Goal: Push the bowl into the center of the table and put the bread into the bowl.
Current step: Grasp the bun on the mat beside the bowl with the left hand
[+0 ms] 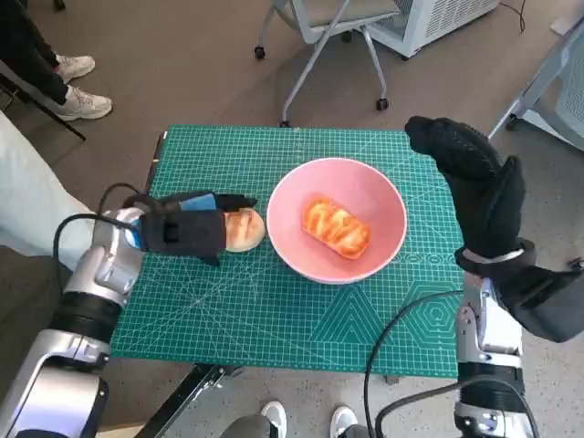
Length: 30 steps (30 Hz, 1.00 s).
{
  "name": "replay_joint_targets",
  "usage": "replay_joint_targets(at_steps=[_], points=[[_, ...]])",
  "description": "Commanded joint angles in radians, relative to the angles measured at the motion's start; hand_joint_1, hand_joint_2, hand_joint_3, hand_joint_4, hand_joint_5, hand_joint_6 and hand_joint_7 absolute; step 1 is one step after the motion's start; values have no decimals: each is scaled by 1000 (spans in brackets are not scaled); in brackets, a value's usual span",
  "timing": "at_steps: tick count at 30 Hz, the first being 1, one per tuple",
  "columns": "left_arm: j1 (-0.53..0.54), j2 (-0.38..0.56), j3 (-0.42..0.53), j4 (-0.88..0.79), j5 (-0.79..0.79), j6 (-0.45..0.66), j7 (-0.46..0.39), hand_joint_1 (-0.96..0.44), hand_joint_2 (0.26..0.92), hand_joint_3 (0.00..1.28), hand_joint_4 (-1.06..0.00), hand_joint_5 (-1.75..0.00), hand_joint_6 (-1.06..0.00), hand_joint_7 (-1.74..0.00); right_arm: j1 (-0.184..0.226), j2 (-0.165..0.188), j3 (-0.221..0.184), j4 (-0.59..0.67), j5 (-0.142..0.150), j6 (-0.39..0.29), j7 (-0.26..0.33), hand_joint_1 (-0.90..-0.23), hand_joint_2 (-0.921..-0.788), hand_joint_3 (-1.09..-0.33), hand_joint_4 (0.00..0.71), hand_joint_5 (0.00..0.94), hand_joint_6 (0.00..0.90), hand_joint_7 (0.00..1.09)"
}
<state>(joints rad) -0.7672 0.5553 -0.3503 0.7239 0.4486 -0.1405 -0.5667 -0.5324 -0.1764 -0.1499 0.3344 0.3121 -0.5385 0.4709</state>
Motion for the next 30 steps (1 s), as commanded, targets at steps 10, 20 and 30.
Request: replay_joint_targets(at_steps=[10,20,30], points=[[-39,-40,-71,195,79,-114,121,-219,884,102,-744,-199,-630,-828,31,10,3,5,-2,13,-4,-709,-921,-801,176,0,31,598],[-41,-16,-67,231,87,-234,224,-5,919,72,-691,-1168,-626,-1134,29,9,0,5,3,22,-2,-714,-921,-802,177,1,30,598],[-34,12,-34,194,65,-282,257,2,920,68,-699,-1180,-620,-1146,28,13,5,8,-1,21,-2,-701,-921,-801,178,1,32,598]])
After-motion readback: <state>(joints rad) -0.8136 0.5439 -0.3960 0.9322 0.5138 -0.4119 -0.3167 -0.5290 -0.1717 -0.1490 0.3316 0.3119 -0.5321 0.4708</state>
